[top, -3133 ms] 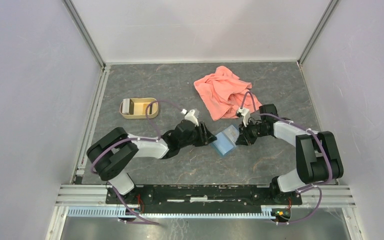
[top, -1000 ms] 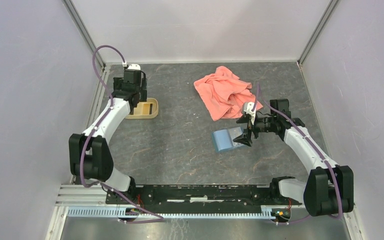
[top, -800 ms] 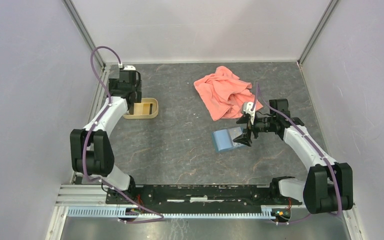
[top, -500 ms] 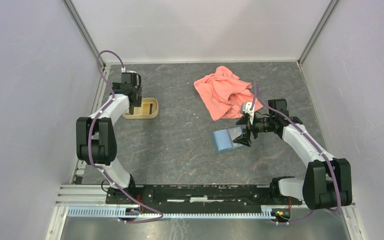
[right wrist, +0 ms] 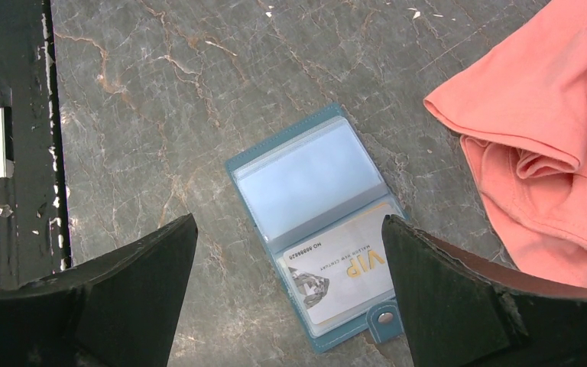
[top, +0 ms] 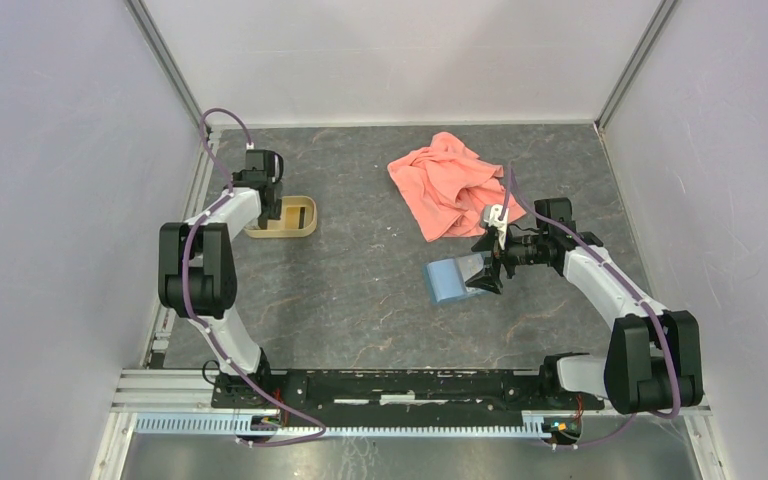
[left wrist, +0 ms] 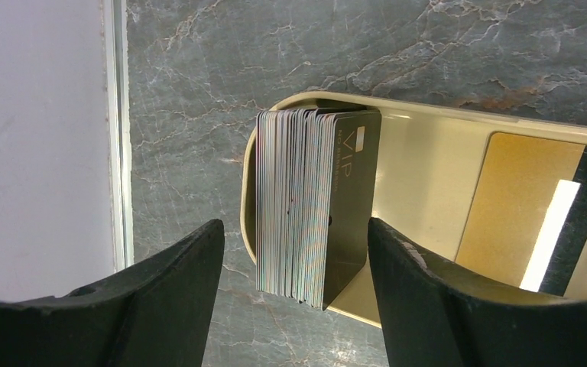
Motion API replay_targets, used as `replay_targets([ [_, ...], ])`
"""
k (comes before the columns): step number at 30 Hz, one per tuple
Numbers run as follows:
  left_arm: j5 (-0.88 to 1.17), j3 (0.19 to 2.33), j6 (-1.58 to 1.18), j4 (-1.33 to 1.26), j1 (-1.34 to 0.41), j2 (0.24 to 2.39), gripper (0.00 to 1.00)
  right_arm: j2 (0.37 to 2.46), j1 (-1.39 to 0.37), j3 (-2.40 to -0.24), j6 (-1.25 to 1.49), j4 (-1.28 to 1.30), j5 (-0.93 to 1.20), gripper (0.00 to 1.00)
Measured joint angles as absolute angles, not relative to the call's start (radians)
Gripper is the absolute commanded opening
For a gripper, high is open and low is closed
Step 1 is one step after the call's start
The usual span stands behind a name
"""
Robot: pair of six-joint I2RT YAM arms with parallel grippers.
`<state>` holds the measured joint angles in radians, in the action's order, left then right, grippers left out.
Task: Put the credit cards into the card holder
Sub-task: Pick up the credit card from the storage box.
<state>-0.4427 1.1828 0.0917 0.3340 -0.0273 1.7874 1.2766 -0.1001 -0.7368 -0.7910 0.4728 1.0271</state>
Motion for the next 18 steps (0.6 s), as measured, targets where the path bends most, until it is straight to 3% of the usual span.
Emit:
replay_targets([
  [18,-0.481,1.183,0.091,0.334,-0.028,1.789,0.62,1.277,-0.100,-0.737,-0.807,0.496,1.028,0.98],
])
